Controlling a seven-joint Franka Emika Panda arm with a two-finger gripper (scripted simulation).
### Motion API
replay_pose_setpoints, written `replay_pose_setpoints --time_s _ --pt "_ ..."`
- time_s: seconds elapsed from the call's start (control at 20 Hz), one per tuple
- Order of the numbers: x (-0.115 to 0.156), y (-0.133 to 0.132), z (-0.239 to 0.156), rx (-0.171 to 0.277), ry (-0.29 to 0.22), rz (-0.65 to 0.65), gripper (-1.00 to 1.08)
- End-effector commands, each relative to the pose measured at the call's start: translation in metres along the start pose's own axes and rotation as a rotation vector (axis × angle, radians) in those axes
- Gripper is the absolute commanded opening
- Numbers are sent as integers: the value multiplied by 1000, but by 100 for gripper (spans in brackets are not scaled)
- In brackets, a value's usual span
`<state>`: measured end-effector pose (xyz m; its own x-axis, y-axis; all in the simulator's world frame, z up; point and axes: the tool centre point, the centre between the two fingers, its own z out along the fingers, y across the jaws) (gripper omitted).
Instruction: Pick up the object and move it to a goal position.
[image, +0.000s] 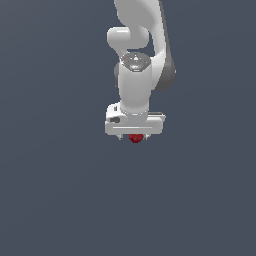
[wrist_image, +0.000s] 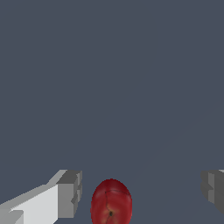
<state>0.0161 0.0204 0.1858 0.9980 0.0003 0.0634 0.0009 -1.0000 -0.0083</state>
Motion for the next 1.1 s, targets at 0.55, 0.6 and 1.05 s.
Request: replay_pose_setpoints --time_s 0.55,0.6,1.05 --pt "-4 29 6 13 -12 77 100" --pt "-4 29 6 13 -12 77 100" --pt "-10 24 12 11 -15 91 100"
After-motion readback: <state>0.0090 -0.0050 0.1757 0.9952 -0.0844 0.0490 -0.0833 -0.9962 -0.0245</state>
